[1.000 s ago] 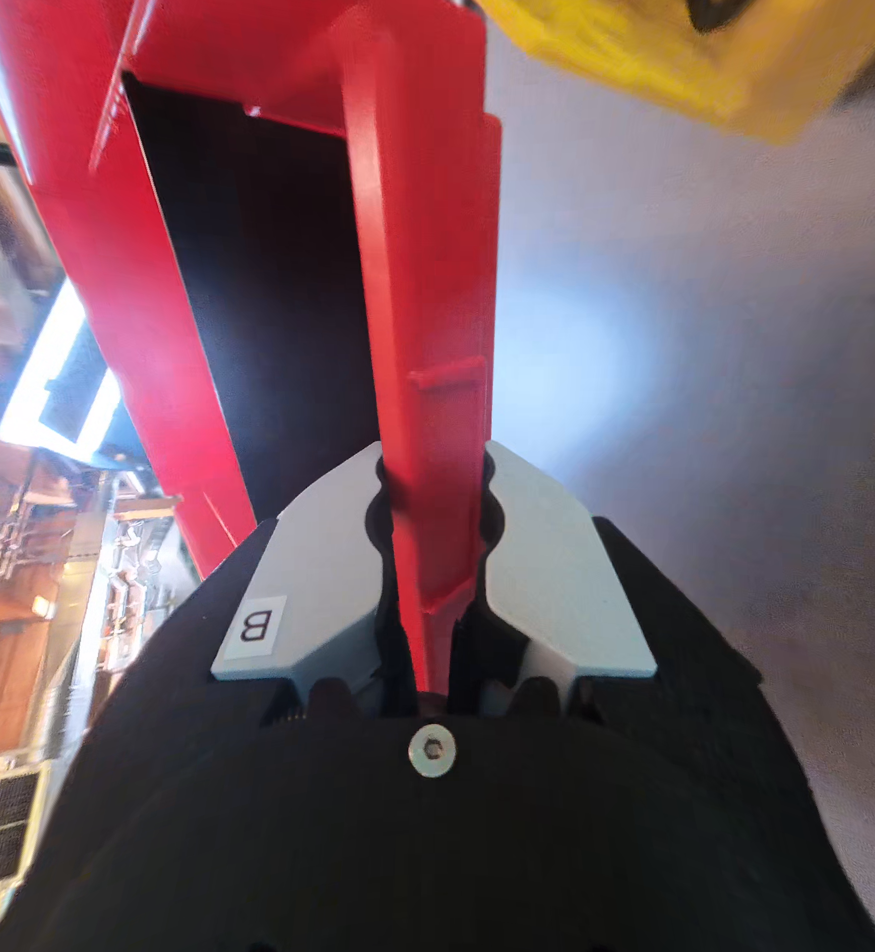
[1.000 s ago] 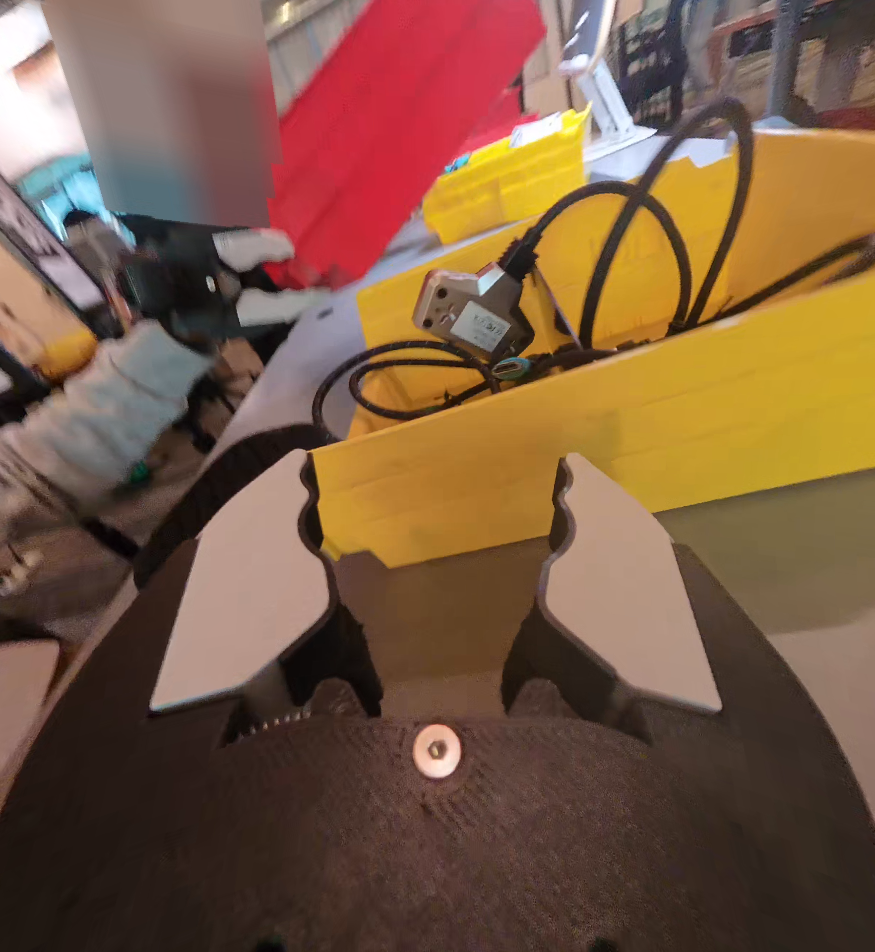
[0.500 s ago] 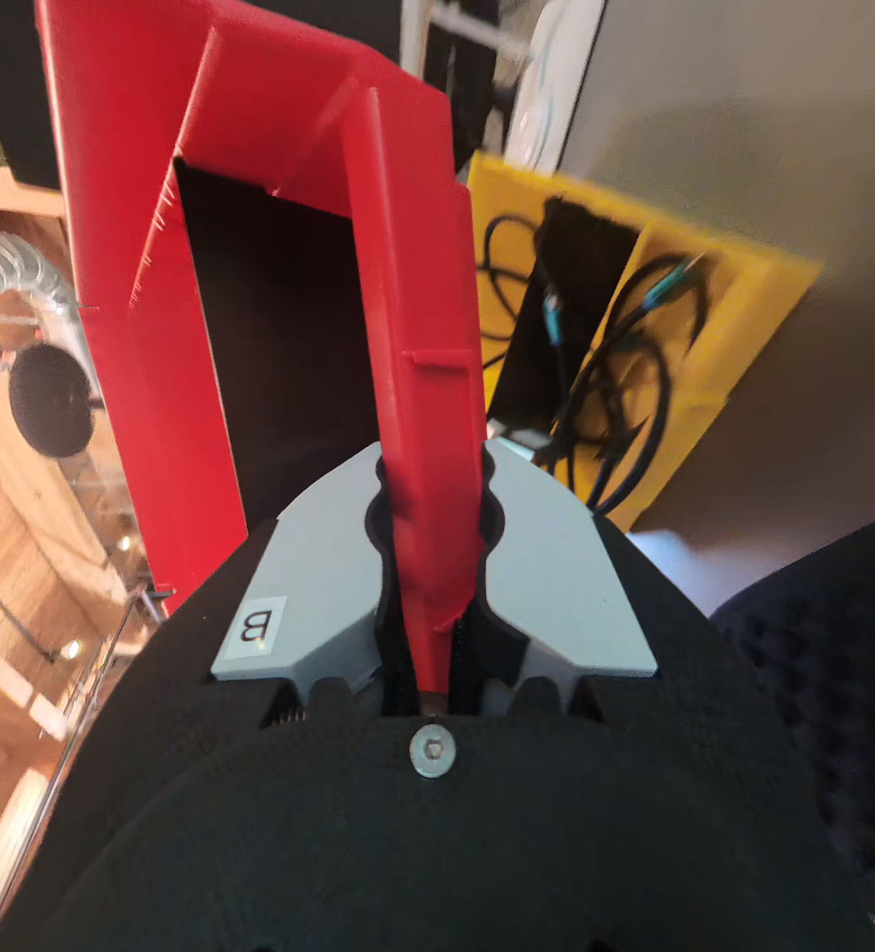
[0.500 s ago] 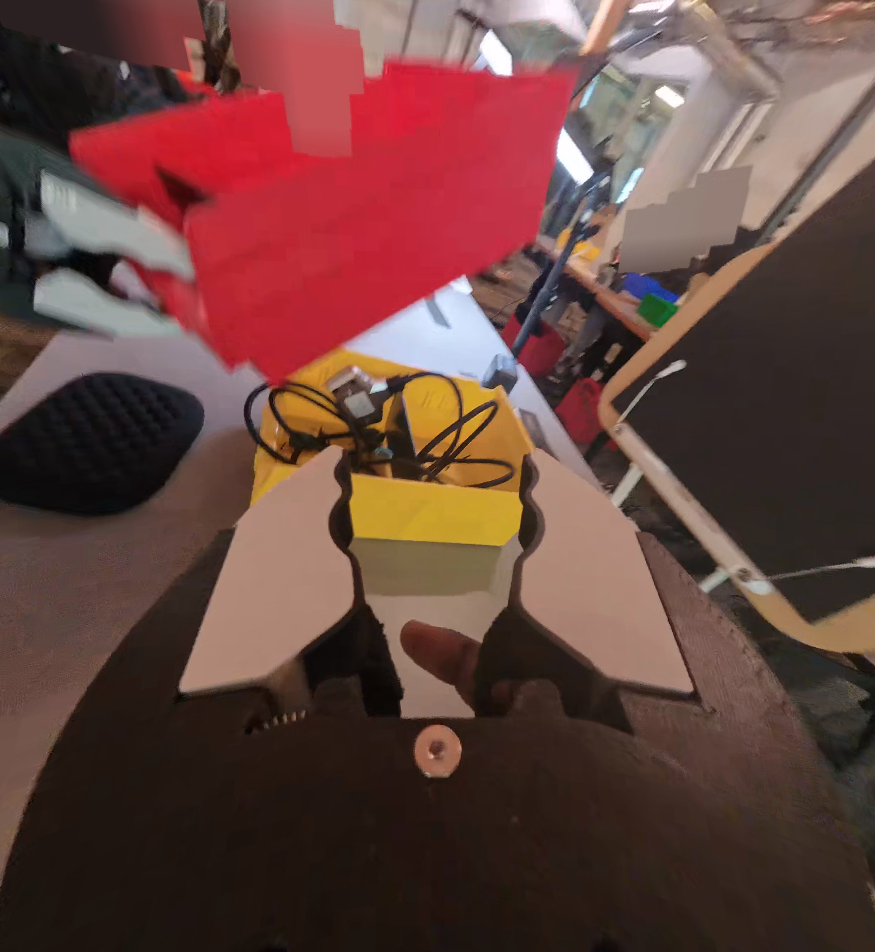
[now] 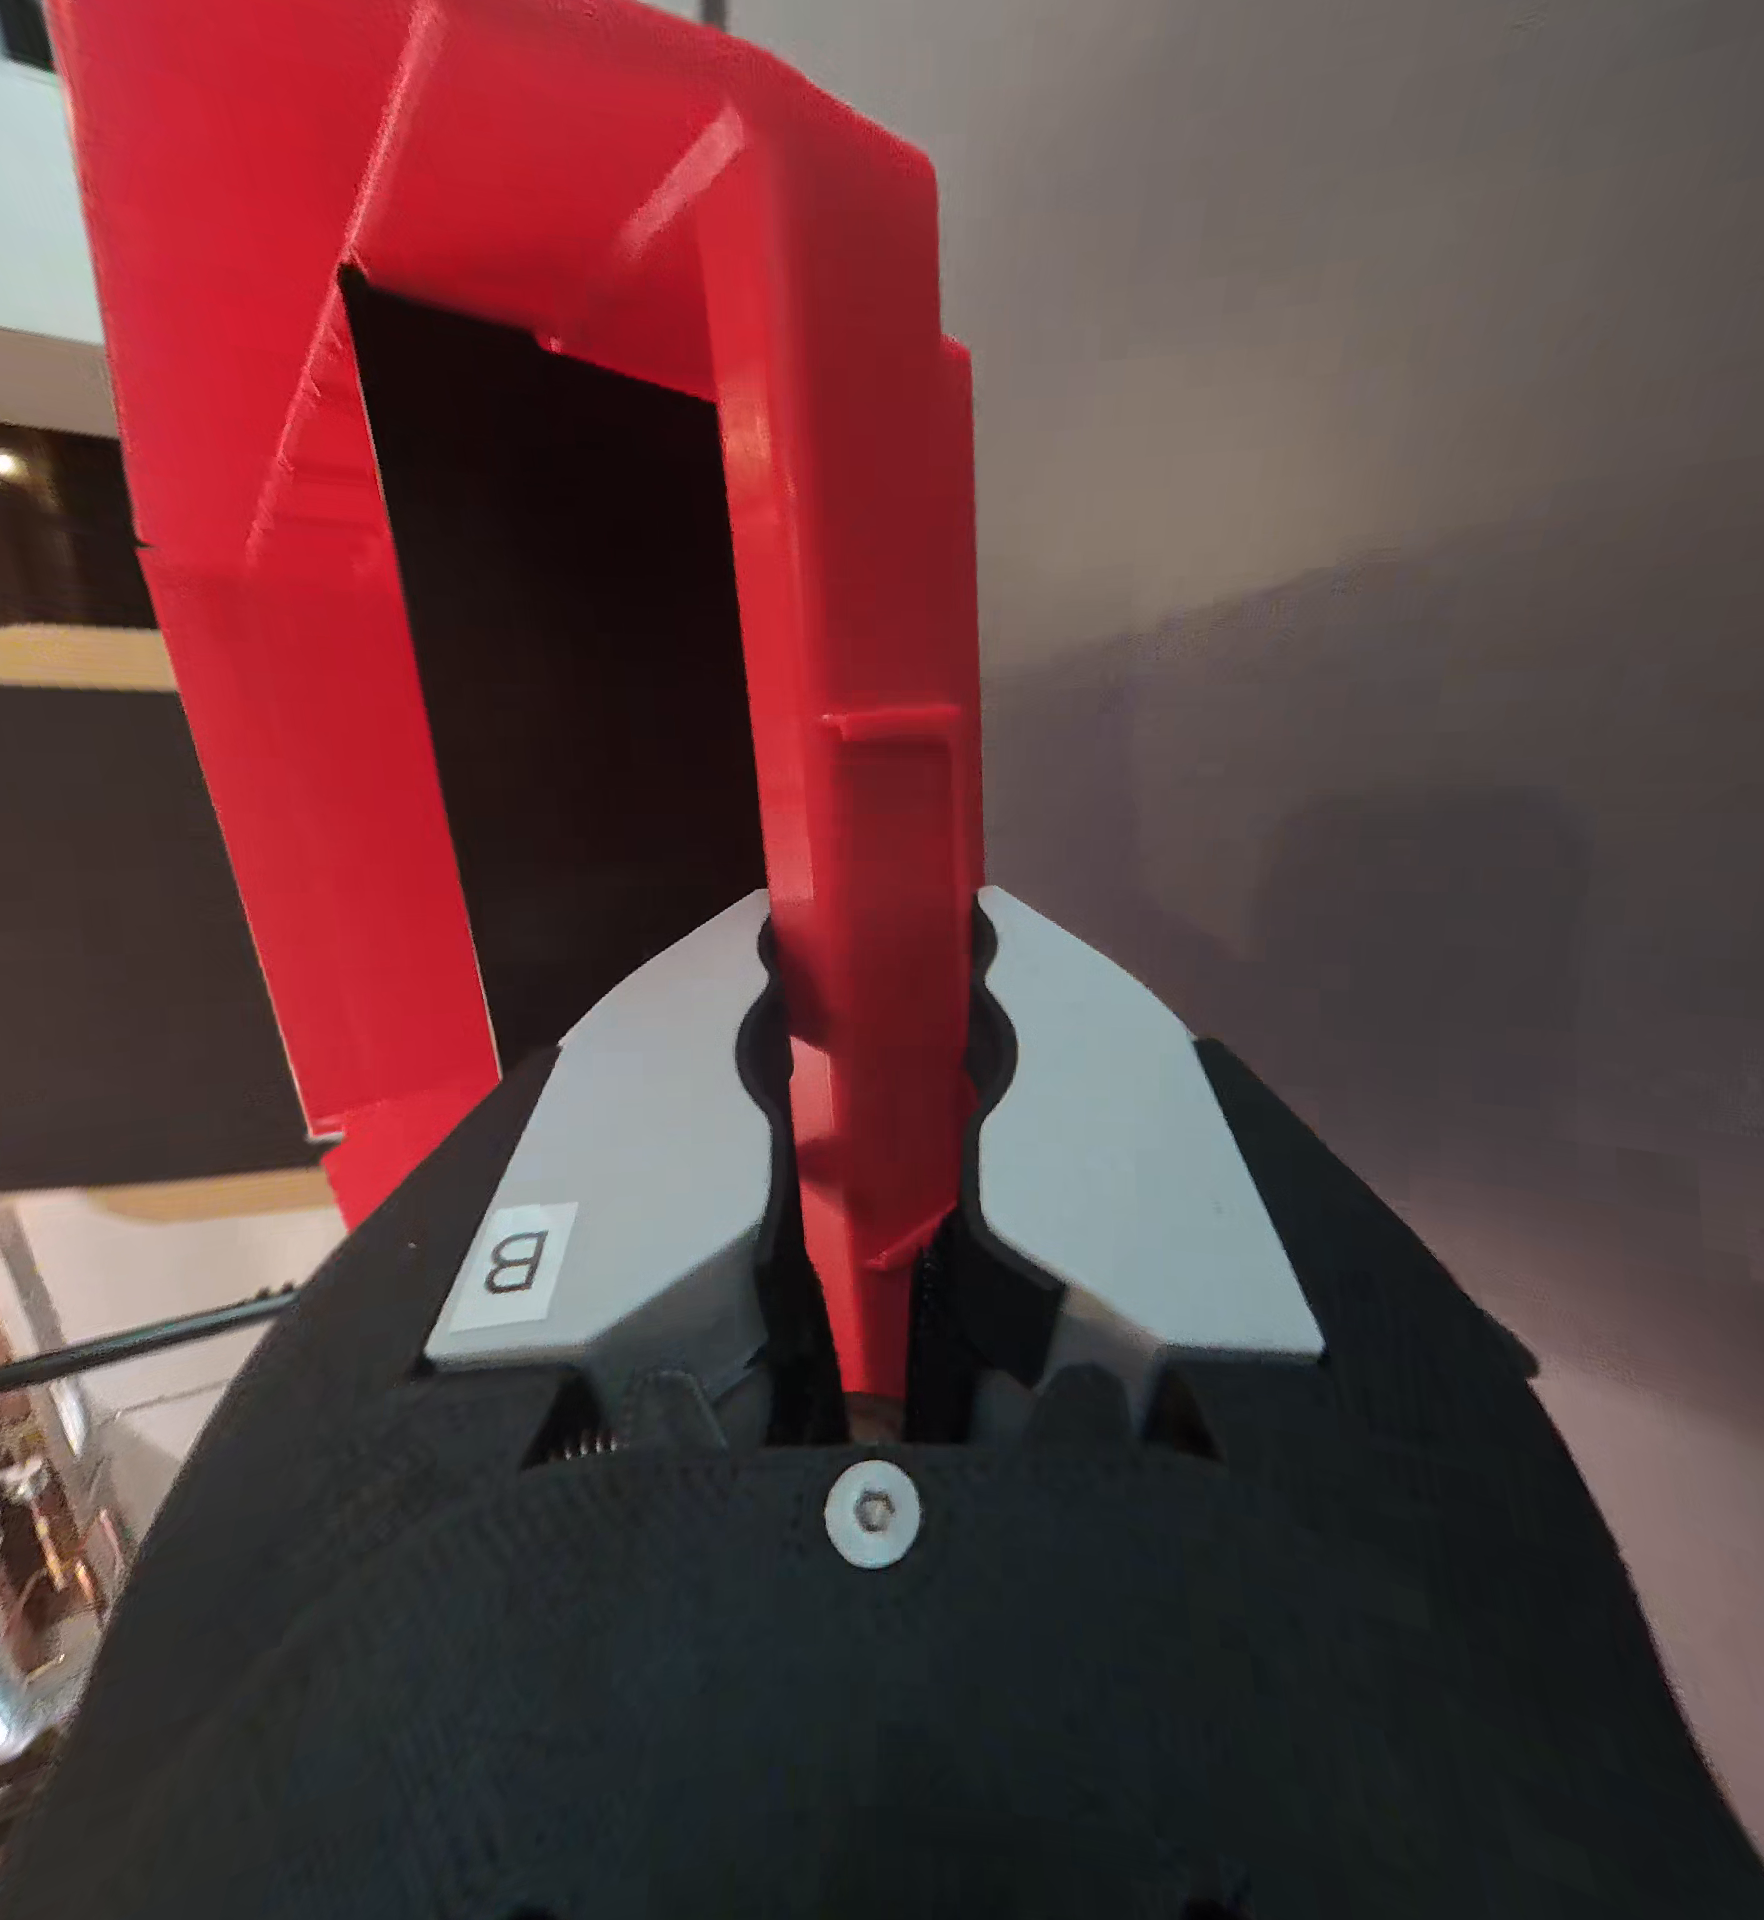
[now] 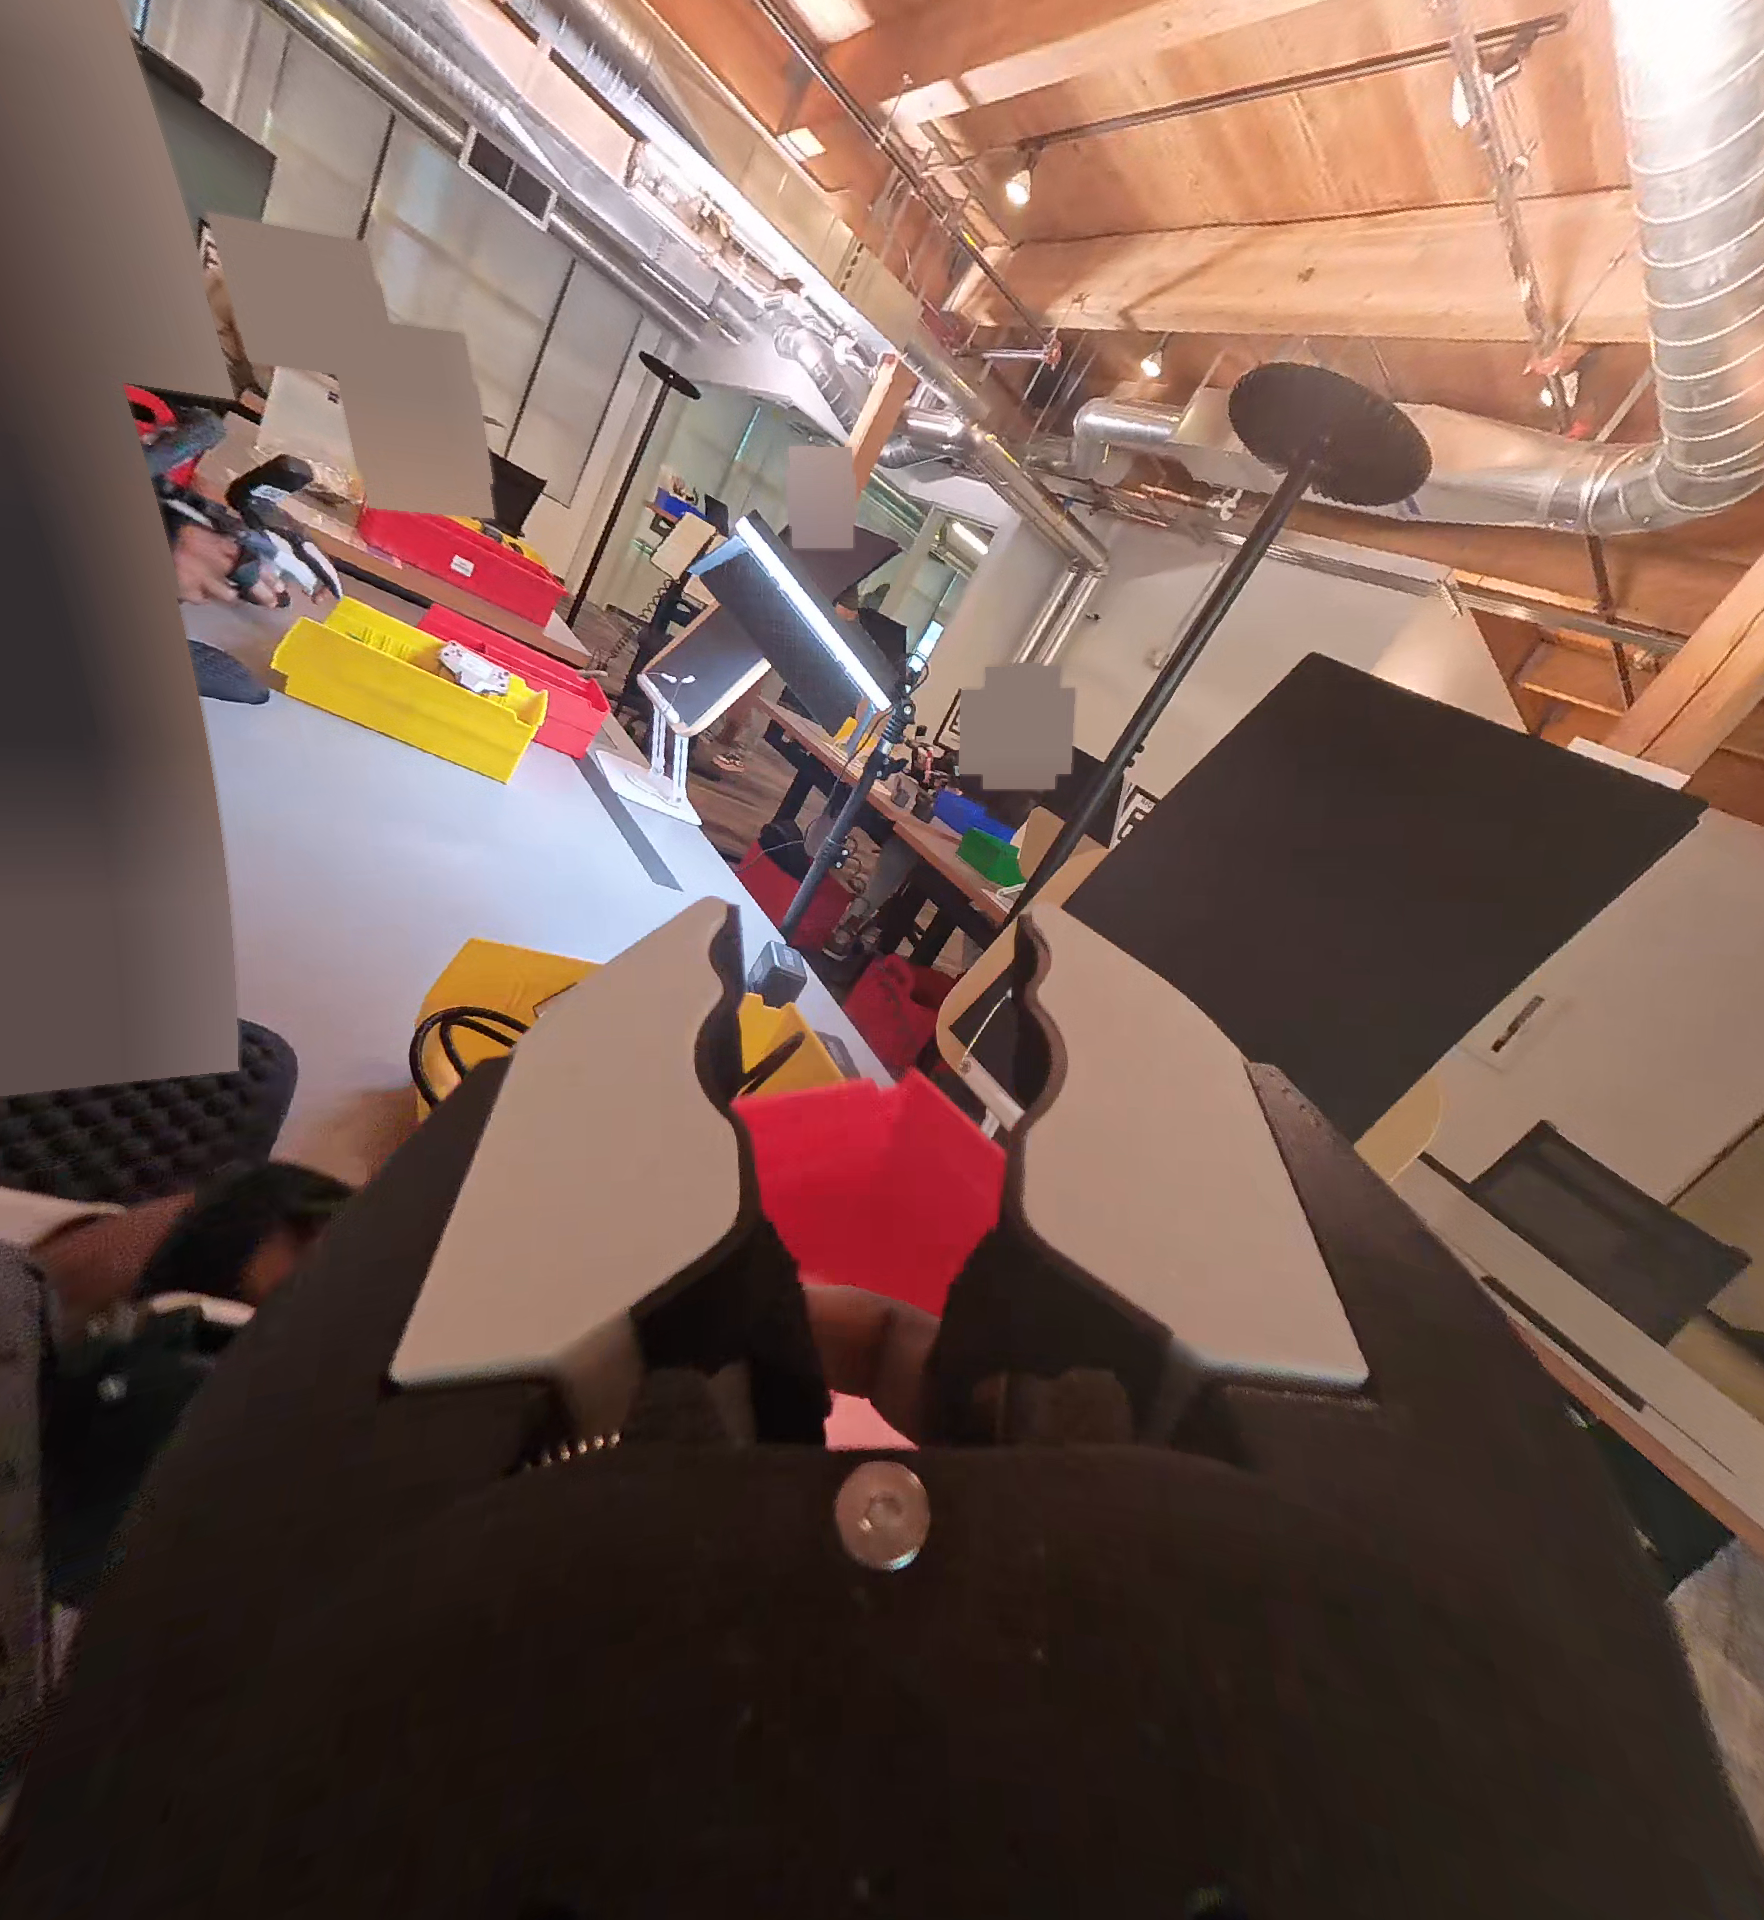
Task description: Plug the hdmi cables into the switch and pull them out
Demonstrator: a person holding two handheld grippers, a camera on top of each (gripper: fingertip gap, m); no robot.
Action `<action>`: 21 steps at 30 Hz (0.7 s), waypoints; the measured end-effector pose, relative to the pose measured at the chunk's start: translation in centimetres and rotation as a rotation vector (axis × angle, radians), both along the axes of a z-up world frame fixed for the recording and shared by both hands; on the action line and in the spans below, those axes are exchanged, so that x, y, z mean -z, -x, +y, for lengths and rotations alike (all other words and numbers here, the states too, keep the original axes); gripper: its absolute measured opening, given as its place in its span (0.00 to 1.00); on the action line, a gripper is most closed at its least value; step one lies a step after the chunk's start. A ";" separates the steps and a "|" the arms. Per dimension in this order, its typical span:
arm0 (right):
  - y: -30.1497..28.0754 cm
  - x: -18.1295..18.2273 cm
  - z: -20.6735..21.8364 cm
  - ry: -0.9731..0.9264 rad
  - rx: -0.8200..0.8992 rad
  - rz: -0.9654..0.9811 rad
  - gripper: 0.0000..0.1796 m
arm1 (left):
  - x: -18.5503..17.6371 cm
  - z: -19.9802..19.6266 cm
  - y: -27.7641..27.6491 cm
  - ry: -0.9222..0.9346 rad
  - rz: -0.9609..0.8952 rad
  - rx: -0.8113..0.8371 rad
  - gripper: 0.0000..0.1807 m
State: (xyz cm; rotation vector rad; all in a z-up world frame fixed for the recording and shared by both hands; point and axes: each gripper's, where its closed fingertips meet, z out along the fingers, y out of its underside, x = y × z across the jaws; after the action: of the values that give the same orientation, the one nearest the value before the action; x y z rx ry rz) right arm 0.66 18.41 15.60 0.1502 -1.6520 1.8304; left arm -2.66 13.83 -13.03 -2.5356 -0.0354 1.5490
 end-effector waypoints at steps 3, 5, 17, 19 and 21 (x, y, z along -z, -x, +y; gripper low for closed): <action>1.0 0.5 -0.2 -0.024 0.023 -0.029 0.28 | 3.0 2.0 1.5 -0.007 -0.068 0.019 0.16; 1.7 0.9 -0.4 -0.041 0.046 -0.041 0.28 | 4.9 2.7 2.2 -0.011 -0.107 0.017 0.17; 2.0 3.8 -2.0 -0.238 0.088 -0.006 0.30 | 4.6 1.4 -0.5 -0.176 -0.101 0.077 0.38; 2.1 5.4 -2.4 -0.340 0.109 0.013 0.32 | 3.0 -1.3 -2.2 -0.300 -0.142 0.071 0.38; 2.0 7.6 -2.8 -0.473 0.107 0.014 0.31 | 0.8 -6.0 -3.0 -0.368 -0.101 0.016 0.38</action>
State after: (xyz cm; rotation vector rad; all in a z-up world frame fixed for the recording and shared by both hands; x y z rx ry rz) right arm -1.29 15.57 7.97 0.2701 -2.0165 1.3310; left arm 0.30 7.85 -13.83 -2.3108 -0.2845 1.2687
